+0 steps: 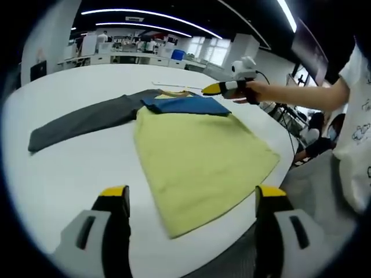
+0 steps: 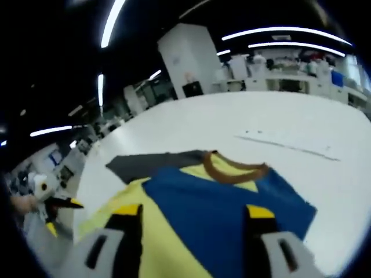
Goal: Fold the garment on the visible template until the final outline fits inside the template.
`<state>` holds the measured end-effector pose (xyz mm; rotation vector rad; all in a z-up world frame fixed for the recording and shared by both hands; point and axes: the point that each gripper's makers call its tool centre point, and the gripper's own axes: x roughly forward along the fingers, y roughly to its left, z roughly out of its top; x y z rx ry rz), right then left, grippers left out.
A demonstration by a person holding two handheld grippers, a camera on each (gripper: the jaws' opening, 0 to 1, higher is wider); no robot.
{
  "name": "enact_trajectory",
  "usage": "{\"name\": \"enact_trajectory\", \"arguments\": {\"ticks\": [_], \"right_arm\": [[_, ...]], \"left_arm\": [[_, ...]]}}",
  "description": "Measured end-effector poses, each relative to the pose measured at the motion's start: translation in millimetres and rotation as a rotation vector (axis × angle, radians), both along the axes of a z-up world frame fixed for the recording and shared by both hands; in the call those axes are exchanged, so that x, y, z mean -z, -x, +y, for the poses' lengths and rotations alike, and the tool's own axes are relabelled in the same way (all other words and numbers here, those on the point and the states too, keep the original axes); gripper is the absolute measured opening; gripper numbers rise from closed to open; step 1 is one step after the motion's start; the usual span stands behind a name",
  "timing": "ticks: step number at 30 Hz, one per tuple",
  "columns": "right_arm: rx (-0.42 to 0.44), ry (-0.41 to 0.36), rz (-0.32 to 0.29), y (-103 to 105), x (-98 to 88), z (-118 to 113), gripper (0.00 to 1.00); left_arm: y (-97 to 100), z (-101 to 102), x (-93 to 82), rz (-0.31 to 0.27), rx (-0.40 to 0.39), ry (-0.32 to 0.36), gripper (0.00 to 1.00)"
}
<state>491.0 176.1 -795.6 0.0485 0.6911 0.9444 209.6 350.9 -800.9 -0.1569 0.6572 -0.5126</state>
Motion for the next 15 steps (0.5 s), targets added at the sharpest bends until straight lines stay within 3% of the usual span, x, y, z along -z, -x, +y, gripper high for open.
{"name": "enact_trajectory", "arguments": {"ticks": [3,8,12,15], "right_arm": [[0.024,0.021,-0.017,-0.1,-0.9,-17.9,0.67],[0.085,0.012,0.009,-2.1,-1.3,-53.1,0.65],[0.109,0.027,0.018,7.5,1.7,-71.5,0.62],[0.143,0.002,0.057,9.8,4.0,-83.5,0.55]], "left_arm": [[1.0,-0.9,0.1,0.003,0.004,-0.001,0.86],[1.1,-0.5,0.6,0.005,0.002,-0.002,0.86],[2.2,0.0,2.4,0.01,0.005,-0.004,0.86],[3.0,-1.3,2.7,0.012,0.012,-0.009,0.86]]}}
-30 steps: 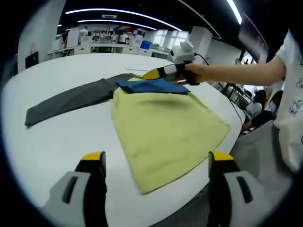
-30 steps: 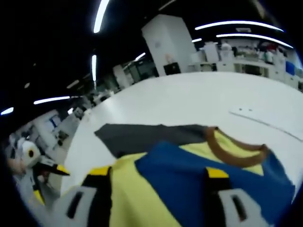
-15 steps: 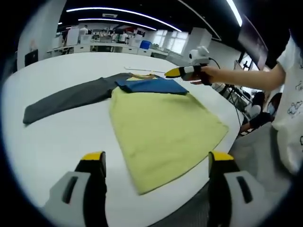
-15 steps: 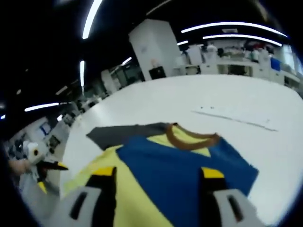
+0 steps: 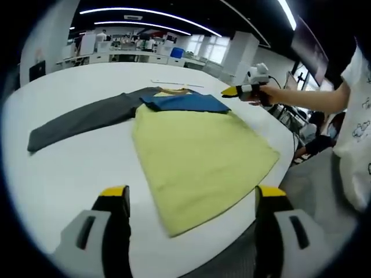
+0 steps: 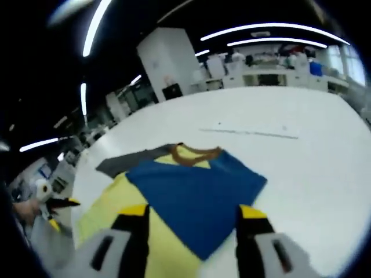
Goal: Fold the garment on the visible template until the final outline fits inside the template.
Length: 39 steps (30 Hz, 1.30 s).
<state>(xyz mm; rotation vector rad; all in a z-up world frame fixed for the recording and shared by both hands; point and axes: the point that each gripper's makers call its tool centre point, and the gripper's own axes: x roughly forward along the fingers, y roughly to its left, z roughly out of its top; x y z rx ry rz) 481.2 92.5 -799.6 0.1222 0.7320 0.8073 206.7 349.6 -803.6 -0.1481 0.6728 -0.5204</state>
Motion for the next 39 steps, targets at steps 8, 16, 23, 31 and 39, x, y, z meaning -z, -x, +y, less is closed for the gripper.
{"name": "enact_trajectory", "arguments": {"ticks": [8,16,23,31,39], "right_arm": [[0.066,-0.016,0.079,14.2,20.6,-21.8,0.4],[0.137,-0.071,0.149,19.8,31.4,-28.0,0.33],[0.17,-0.124,0.205,26.7,30.7,-24.4,0.21],[0.181,-0.116,0.229,25.6,39.0,-26.3,0.04],[0.196,-0.069,0.179,18.6,37.4,-35.2,0.0]], "left_arm": [[-0.5,0.9,0.7,0.003,-0.006,-0.001,0.86],[-0.8,4.0,1.9,0.005,-0.014,-0.002,0.86],[-0.3,3.2,1.9,0.009,-0.014,-0.003,0.86],[0.3,4.0,3.7,0.015,-0.013,-0.003,0.86],[0.5,3.1,4.0,0.017,-0.01,-0.006,0.86]]}}
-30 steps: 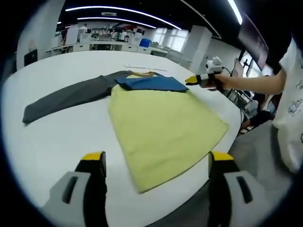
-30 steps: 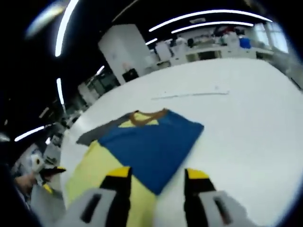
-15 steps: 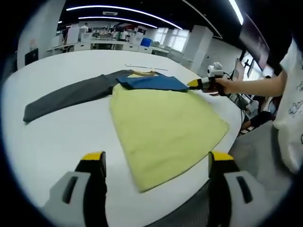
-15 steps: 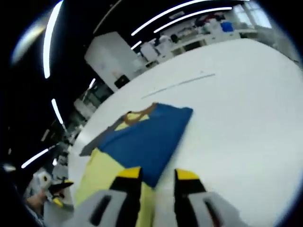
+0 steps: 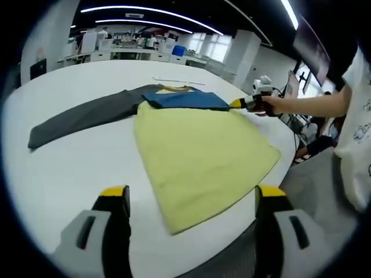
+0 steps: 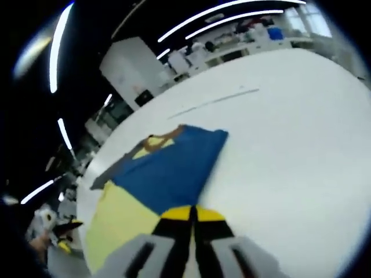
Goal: Fold the garment on the visible template until the final outline fits inside the template.
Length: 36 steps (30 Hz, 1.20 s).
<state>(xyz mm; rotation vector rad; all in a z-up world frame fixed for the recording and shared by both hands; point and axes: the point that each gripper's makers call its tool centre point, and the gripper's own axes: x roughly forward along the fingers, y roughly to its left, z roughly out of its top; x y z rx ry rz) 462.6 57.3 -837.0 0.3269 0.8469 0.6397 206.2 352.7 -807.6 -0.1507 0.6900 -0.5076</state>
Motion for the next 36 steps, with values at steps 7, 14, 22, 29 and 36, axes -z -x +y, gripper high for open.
{"name": "enact_trajectory", "arguments": {"ticks": [7,14,22,29,36], "right_arm": [[0.015,0.017,-0.013,-7.0,1.2,-6.8,0.0],[0.027,0.037,-0.017,-8.3,2.0,-15.1,0.0],[0.019,0.053,-0.026,-5.4,0.8,-14.6,0.0],[-0.048,0.066,-0.085,-5.5,-2.1,-14.8,0.0],[-0.115,0.066,-0.182,-6.8,-16.8,-11.2,0.31]], "left_arm": [[0.6,-1.1,0.6,0.003,0.004,0.0,0.86],[0.5,-2.2,0.2,0.002,0.004,-0.002,0.86],[1.2,-3.4,0.7,0.005,0.008,-0.002,0.86],[2.2,-3.3,1.8,0.009,0.015,-0.004,0.86],[2.7,-3.5,2.5,0.011,0.025,-0.003,0.86]]}}
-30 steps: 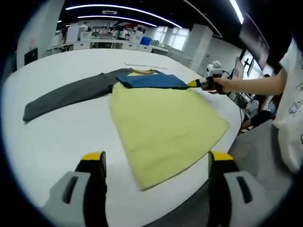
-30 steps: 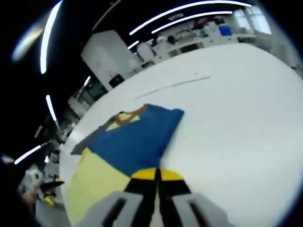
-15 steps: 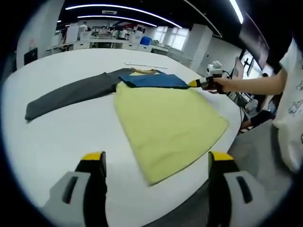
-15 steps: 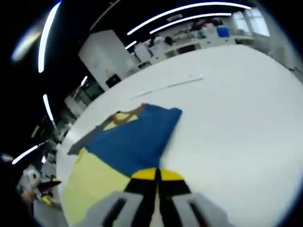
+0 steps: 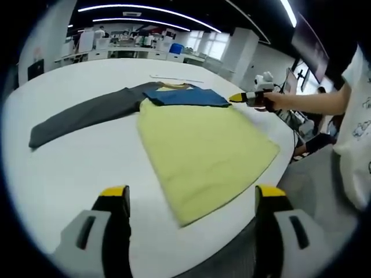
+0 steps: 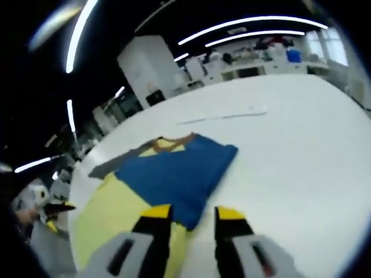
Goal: Fold the garment on the visible template until the final outline fits inside the template.
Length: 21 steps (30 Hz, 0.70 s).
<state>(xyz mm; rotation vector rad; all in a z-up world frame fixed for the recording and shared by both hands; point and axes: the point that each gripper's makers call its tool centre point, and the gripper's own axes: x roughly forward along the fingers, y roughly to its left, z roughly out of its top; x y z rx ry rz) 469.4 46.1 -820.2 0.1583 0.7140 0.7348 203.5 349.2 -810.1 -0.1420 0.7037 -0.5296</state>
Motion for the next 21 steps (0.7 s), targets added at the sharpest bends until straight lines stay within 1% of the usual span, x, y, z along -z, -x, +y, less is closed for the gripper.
{"name": "enact_trajectory", "arguments": {"ticks": [2,3,5,6,9,12,14,15,16,18,21], "right_arm": [[-0.023,0.004,-0.014,3.4,-3.9,2.6,0.34],[-0.035,0.009,-0.032,6.8,-7.6,4.8,0.36],[-0.057,0.019,-0.058,8.6,-11.5,6.7,0.46],[-0.068,0.019,-0.07,9.5,-13.5,8.0,0.52],[-0.12,0.037,-0.111,20.5,-19.9,15.6,0.66],[-0.168,0.077,-0.138,24.9,-19.1,17.2,0.78],[-0.185,0.098,-0.145,24.7,-15.7,15.1,0.86],[-0.199,0.108,-0.159,27.8,-15.9,16.8,0.93],[-0.203,0.115,-0.159,30.1,-15.7,17.6,0.99],[-0.222,0.131,-0.193,32.4,-19.3,16.3,0.99],[-0.23,0.132,-0.187,37.6,-21.2,12.0,0.99]], "left_arm": [[0.0,-0.5,-0.1,0.001,0.001,0.002,0.86],[0.0,-0.6,0.0,0.001,0.002,0.003,0.86],[-0.1,-1.9,-0.5,0.002,0.004,0.005,0.86],[-0.2,-2.0,-0.5,0.002,0.005,0.005,0.86],[-0.3,-2.3,-0.8,0.001,0.006,0.004,0.86],[-0.9,-2.4,-1.5,0.0,0.003,0.006,0.86],[-1.3,-2.9,-1.9,-0.001,0.003,0.008,0.86],[-1.5,-2.5,-1.7,-0.001,0.003,0.007,0.86],[-1.6,-2.7,-1.8,-0.002,0.004,0.007,0.86],[-2.0,-3.0,-2.0,-0.003,0.004,0.009,0.86],[-2.4,-4.1,-2.6,0.0,0.002,0.016,0.86]]}}
